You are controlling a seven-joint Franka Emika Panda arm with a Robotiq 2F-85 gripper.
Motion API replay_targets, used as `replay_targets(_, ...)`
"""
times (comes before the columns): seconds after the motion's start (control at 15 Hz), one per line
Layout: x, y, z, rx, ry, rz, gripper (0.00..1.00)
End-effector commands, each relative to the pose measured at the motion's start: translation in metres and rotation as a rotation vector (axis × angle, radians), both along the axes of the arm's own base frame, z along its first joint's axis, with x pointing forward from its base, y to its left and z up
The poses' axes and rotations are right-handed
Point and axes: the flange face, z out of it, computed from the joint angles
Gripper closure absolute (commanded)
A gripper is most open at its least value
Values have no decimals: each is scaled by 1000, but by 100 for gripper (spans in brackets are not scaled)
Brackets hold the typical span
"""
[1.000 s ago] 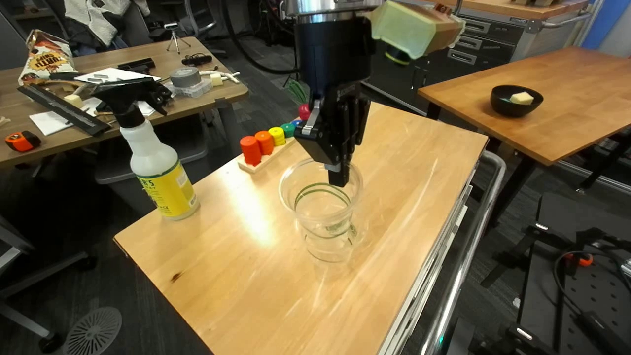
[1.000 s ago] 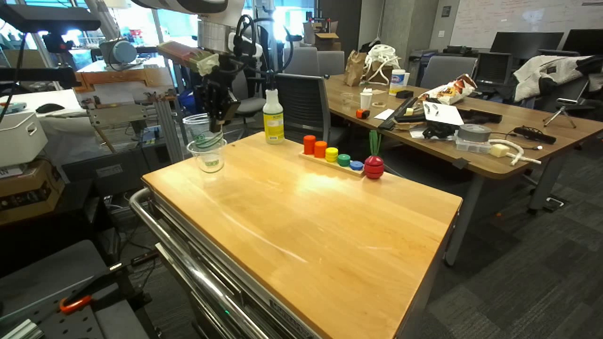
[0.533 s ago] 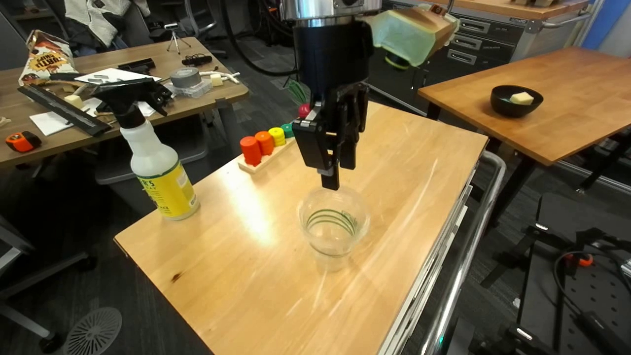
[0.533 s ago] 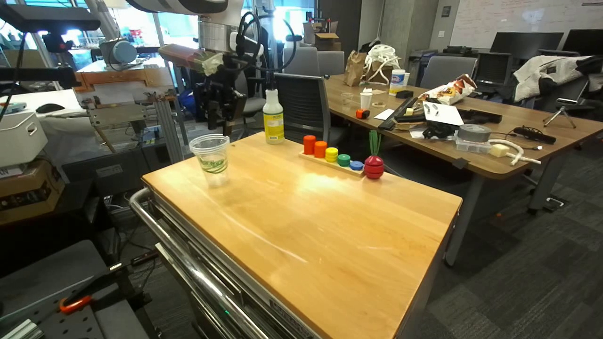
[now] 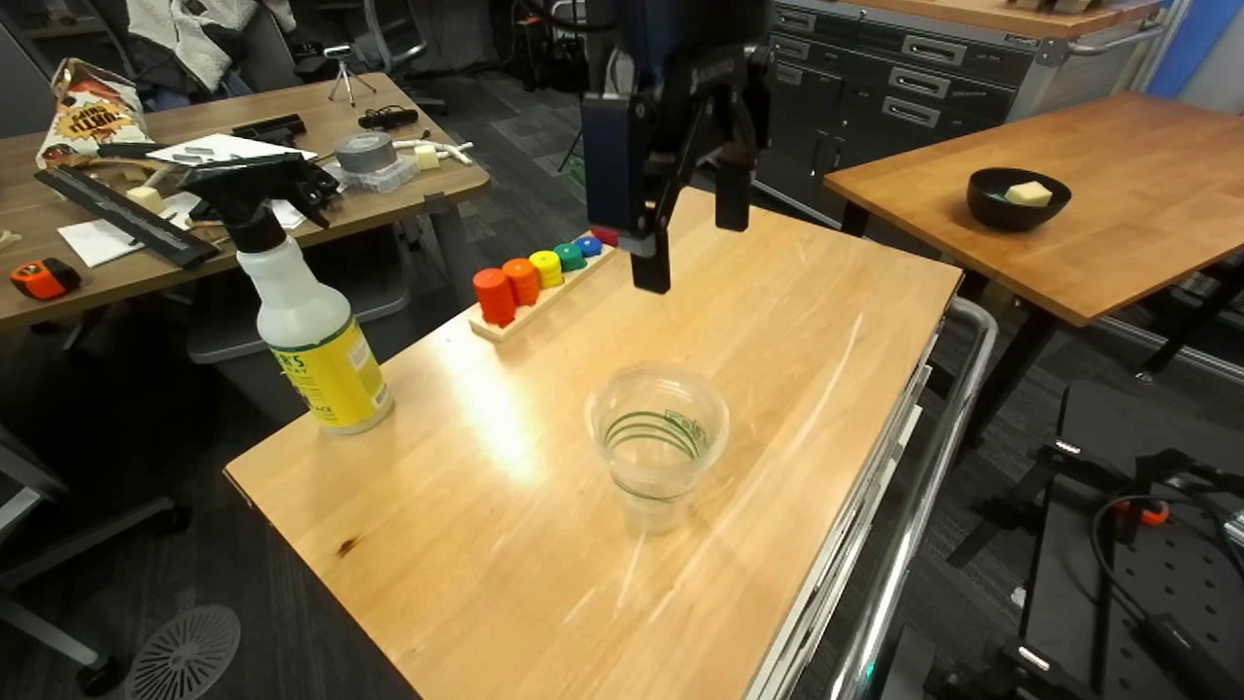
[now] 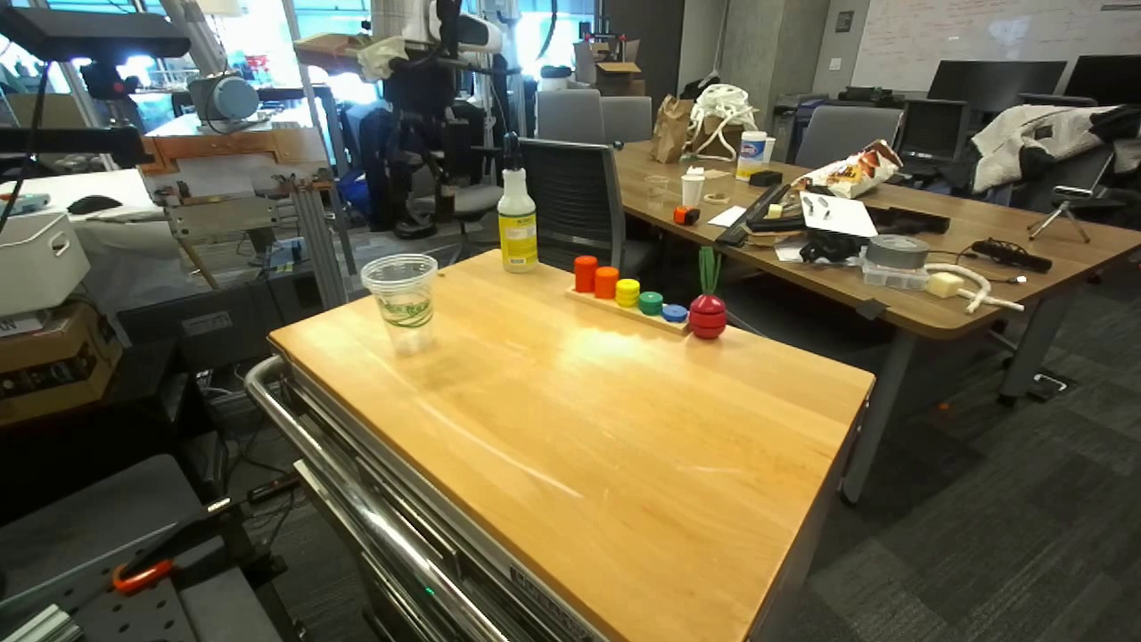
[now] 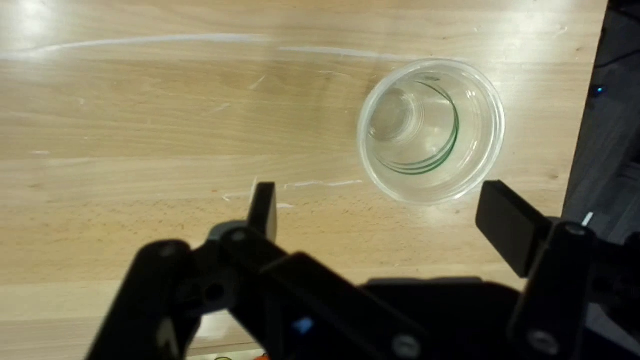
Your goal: Stack the cups
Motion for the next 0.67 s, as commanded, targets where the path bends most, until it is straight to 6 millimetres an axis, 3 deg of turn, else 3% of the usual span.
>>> replay_targets(0.0,-3,-20,50,25,-35,-130,0)
replay_targets(0.33,-15,-32,111,33,-106,-163,0)
replay_targets(0.4,-5,-30,85,19,-95,-149,0)
replay_targets(0.6,-13,-31,105,20,-110,-148,0)
